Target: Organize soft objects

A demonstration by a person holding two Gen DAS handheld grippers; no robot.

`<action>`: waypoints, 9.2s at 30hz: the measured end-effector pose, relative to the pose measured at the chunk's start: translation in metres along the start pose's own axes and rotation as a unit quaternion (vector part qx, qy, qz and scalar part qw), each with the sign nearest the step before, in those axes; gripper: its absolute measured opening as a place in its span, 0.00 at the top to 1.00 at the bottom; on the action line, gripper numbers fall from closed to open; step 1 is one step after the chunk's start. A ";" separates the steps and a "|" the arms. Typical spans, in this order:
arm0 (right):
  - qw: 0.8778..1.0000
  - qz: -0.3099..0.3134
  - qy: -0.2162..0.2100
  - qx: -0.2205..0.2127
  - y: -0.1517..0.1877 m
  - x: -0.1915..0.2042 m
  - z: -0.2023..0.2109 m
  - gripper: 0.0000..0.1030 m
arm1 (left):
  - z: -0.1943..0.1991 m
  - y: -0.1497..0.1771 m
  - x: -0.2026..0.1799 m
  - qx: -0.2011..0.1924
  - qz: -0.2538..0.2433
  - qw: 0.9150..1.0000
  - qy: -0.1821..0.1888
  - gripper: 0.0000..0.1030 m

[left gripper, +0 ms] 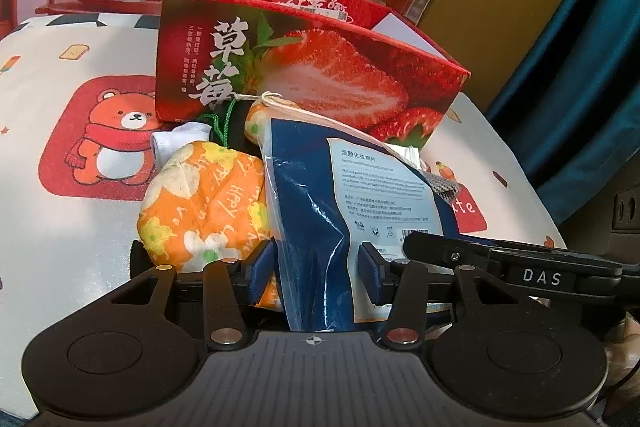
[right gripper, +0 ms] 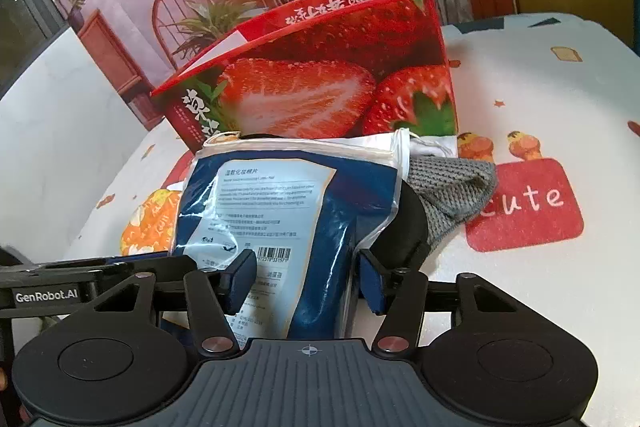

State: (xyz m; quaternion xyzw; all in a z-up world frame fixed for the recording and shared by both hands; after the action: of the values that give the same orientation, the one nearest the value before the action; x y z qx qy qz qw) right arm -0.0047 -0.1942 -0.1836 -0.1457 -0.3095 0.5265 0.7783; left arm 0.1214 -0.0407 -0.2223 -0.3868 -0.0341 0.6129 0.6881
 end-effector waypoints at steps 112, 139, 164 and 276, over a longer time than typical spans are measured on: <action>0.986 0.142 0.086 -0.034 0.003 0.025 -0.064 0.00 | 0.001 -0.020 0.029 -0.070 -0.038 0.995 -0.055 0.32; 0.986 0.147 0.083 -0.014 0.006 0.022 -0.055 0.00 | 0.010 -0.014 0.029 -0.075 -0.034 0.996 -0.046 0.51; 0.991 0.109 0.064 -0.037 0.011 0.017 -0.032 0.18 | 0.008 -0.008 0.036 -0.071 0.001 0.997 -0.032 0.50; 0.987 0.146 0.070 0.013 -0.195 -0.033 -0.136 0.94 | -0.074 -0.194 -0.010 -0.058 -0.060 0.994 -0.073 0.74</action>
State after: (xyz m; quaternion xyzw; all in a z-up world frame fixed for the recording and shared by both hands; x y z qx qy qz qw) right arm 0.2158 -0.2889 -0.1908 -0.2158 -0.2229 0.6270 0.7145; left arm 0.3157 -0.0759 -0.1581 -0.3777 -0.1425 0.5940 0.6959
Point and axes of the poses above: each gripper's, at about its wrist camera, not at the fingertips, and z roughly against the way its jaws point, x to its left, y to its underside, the point moved 2 cm from there along -z, roughly the way its jaws point, and after that the axes turned 10 degrees about z, right-handed, at the moved point
